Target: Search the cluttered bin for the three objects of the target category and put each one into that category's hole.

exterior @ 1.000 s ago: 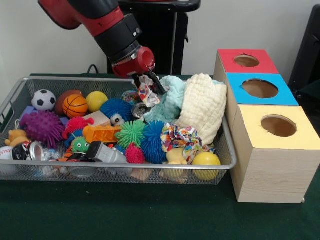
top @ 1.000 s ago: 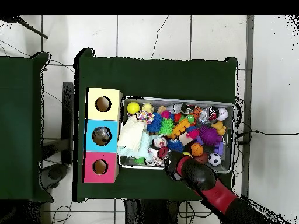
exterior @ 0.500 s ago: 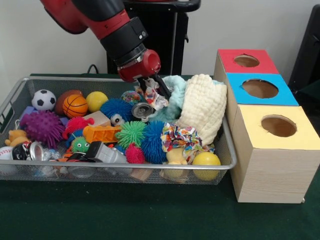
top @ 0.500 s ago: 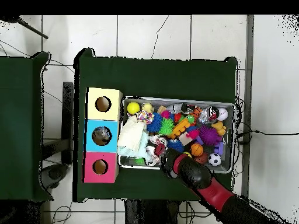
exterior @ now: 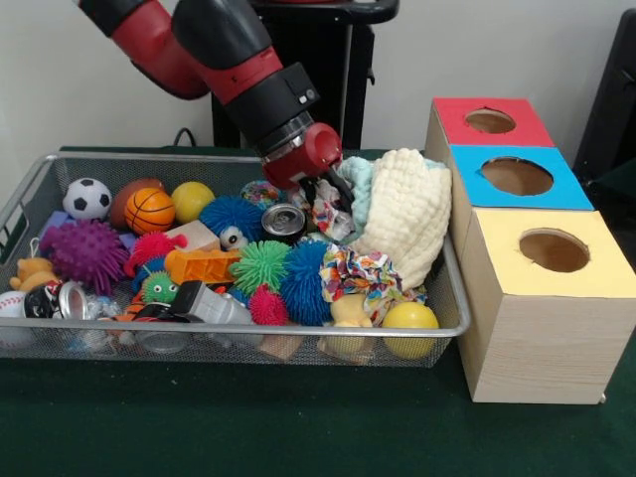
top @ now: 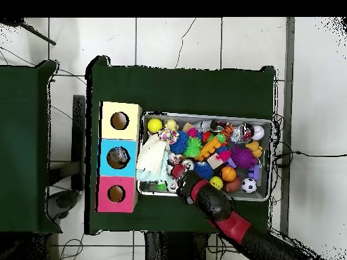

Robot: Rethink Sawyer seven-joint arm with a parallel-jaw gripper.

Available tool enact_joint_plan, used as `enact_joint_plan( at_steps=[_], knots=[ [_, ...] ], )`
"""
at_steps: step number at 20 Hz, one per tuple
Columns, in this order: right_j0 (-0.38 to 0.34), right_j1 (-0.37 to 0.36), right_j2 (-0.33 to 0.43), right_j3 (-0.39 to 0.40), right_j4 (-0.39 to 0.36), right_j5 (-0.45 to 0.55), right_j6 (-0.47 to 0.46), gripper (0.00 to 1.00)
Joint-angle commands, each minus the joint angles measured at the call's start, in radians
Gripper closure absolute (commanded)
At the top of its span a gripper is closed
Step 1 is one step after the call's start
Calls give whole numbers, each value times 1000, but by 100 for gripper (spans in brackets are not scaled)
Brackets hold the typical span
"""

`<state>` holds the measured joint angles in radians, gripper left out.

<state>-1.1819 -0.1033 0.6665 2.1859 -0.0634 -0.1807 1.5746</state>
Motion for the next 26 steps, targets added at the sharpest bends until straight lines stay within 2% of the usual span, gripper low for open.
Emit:
enact_joint_plan(
  at_steps=[1,9,15,19,20,26],
  knots=[
    [18,248,61,-208,-90,-119,202,0],
    [54,324,54,-333,-136,-138,197,0],
    [47,459,95,-495,-228,-134,190,0],
    [68,449,85,-510,-226,-139,206,0],
    [92,419,65,-507,-213,-137,199,100],
    [216,243,-33,-463,-127,-151,181,100]
  ],
)
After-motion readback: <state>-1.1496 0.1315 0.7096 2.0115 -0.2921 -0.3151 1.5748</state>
